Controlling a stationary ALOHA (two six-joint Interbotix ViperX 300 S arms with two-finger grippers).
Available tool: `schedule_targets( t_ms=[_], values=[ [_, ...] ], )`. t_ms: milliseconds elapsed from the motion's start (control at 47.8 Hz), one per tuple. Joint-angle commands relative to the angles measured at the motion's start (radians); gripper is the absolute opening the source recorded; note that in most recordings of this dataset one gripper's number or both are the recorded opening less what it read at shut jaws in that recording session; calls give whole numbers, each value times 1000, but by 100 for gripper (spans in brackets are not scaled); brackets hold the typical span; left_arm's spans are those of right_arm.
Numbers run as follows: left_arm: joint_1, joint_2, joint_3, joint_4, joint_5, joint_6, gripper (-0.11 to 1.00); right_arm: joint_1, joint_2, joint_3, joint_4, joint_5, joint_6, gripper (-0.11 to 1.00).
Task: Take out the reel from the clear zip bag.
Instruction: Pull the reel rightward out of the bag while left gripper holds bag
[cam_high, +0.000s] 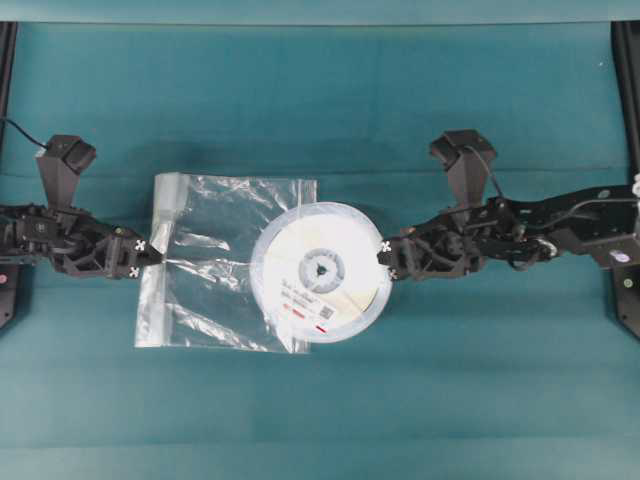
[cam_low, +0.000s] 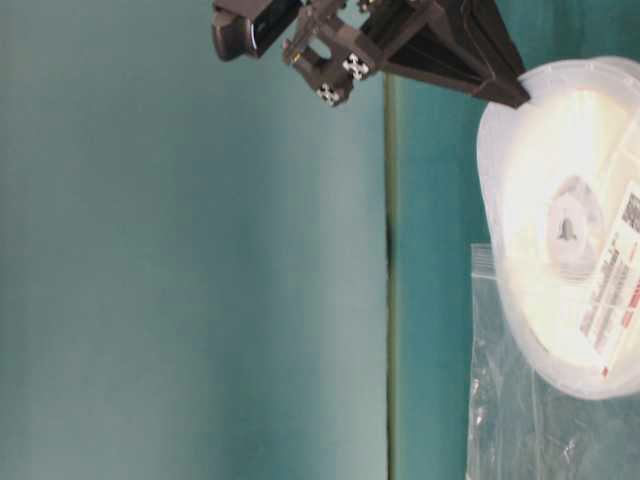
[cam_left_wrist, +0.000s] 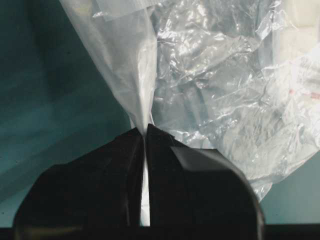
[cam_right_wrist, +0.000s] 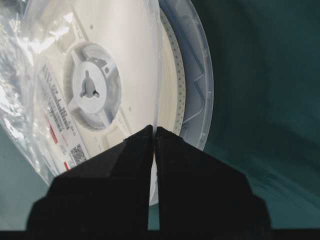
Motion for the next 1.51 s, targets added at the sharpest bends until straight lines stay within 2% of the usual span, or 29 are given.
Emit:
schedule_targets(
  t_ms=[0, 963, 1487],
  values=[
    [-2, -3, -9, 2, -3, 2, 2, -2, -29, 5, 3, -8, 2, 3],
    [0, -3, -11, 2, -3, 0, 2, -18, -198, 160, 14, 0, 3, 3],
    [-2, -3, -11, 2, -3, 2, 2, -18, -233, 192, 15, 25, 5, 3]
  ],
)
